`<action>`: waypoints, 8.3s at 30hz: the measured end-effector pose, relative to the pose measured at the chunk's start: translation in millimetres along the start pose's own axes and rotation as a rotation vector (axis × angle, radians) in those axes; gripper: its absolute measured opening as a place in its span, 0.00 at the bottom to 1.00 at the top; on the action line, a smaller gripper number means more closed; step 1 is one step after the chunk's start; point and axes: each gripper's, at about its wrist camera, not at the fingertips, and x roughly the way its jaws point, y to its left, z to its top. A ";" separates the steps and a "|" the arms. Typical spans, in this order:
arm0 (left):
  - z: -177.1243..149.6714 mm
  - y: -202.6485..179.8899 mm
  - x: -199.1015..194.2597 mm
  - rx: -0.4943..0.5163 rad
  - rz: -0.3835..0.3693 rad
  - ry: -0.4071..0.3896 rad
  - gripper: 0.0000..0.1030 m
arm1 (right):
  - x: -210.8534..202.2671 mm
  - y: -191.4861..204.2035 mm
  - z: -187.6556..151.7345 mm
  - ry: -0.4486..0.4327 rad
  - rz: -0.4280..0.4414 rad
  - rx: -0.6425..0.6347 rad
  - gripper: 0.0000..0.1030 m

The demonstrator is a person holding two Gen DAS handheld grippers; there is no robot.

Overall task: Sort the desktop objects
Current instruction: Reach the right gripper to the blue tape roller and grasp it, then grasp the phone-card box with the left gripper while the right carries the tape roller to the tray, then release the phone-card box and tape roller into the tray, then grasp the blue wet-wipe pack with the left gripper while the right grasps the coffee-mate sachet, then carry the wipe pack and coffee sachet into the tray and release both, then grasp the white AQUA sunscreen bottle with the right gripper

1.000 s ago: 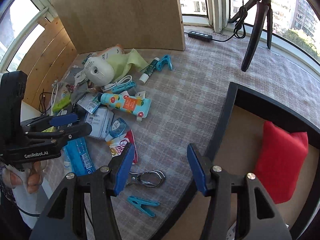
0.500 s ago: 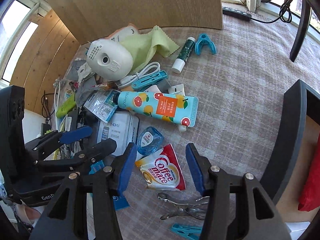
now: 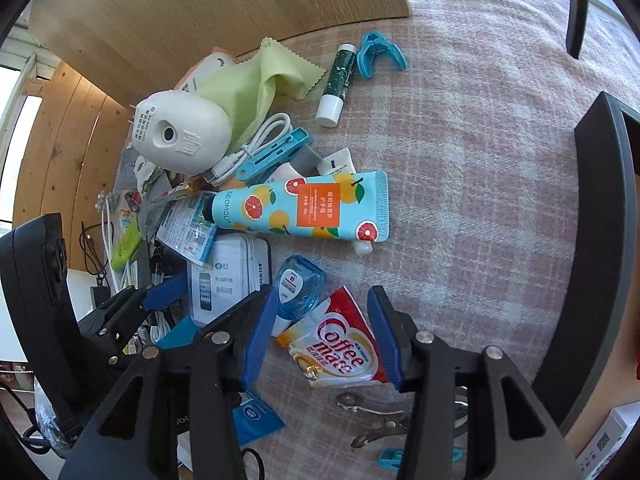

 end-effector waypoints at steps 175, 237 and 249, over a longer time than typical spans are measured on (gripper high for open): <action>-70.5 -36.1 -38.0 -0.120 -0.106 -0.062 0.03 | -19.4 -8.2 -35.3 -0.020 -0.113 -0.382 0.16; -125.2 -75.8 -88.9 0.031 -0.127 -0.132 0.60 | -109.7 -61.6 -61.5 -0.139 -0.030 -0.163 0.34; -163.0 20.3 -80.3 -0.152 -0.019 -0.130 0.60 | -43.1 33.1 -114.6 -0.037 0.036 -0.306 0.34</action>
